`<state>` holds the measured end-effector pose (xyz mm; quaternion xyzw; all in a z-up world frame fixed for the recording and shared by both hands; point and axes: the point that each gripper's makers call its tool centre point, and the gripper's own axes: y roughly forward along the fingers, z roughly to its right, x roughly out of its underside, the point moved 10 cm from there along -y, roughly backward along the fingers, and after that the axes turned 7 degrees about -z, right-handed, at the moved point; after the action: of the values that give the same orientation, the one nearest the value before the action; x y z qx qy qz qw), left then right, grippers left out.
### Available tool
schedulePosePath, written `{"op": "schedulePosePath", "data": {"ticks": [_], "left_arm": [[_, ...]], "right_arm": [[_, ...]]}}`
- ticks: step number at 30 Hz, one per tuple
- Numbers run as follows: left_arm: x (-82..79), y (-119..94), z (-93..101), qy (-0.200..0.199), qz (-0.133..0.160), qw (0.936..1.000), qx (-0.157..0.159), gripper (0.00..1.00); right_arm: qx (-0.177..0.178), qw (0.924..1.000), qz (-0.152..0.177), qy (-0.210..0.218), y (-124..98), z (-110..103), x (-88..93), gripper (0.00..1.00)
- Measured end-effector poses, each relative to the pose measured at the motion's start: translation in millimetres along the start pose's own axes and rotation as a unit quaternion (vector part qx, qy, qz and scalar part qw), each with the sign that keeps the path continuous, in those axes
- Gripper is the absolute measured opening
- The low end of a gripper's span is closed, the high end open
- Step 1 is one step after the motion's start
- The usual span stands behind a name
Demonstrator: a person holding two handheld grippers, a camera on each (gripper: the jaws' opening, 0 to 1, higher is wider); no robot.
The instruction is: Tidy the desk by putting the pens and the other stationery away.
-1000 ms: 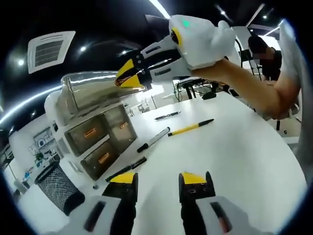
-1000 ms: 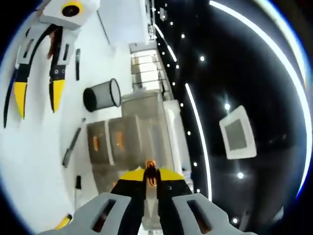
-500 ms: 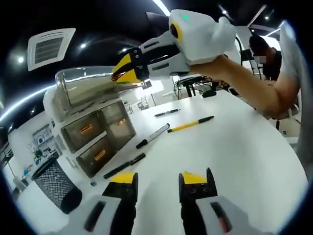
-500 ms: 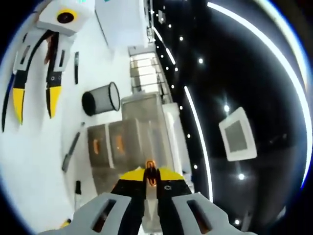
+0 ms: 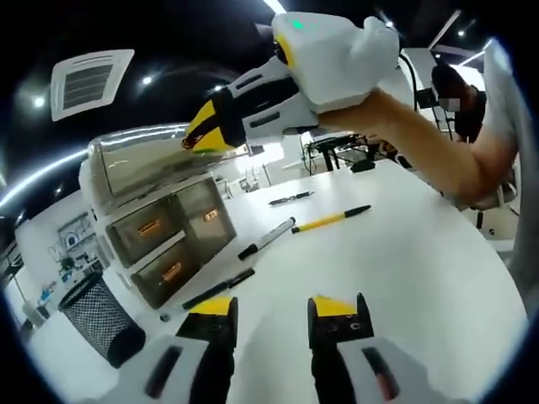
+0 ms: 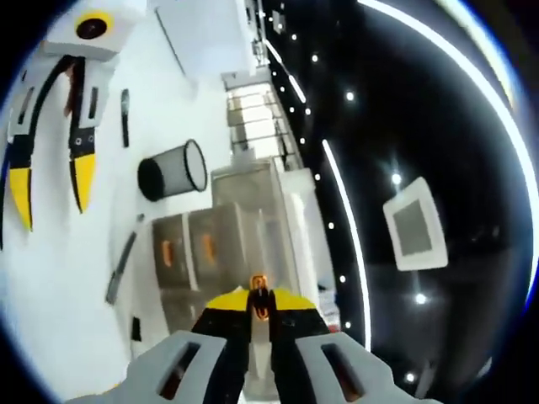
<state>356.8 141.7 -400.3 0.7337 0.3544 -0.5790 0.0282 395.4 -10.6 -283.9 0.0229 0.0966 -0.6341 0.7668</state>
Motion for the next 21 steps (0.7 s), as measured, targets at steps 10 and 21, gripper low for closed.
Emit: {"op": "schedulePosePath", "data": {"ticks": [10,21], "left_arm": [[-2.2,-2.0,1.0,0.006,0.002,1.0000,0.000,0.34],[-2.5,-2.3,1.8,0.010,0.002,1.0000,0.000,0.33]], "right_arm": [[-0.008,0.9999,-0.006,-0.006,1.3,-1.5,-5.7,0.06],[0.022,0.9981,-0.040,-0.040,-4.4,-4.9,3.6,0.07]]}}
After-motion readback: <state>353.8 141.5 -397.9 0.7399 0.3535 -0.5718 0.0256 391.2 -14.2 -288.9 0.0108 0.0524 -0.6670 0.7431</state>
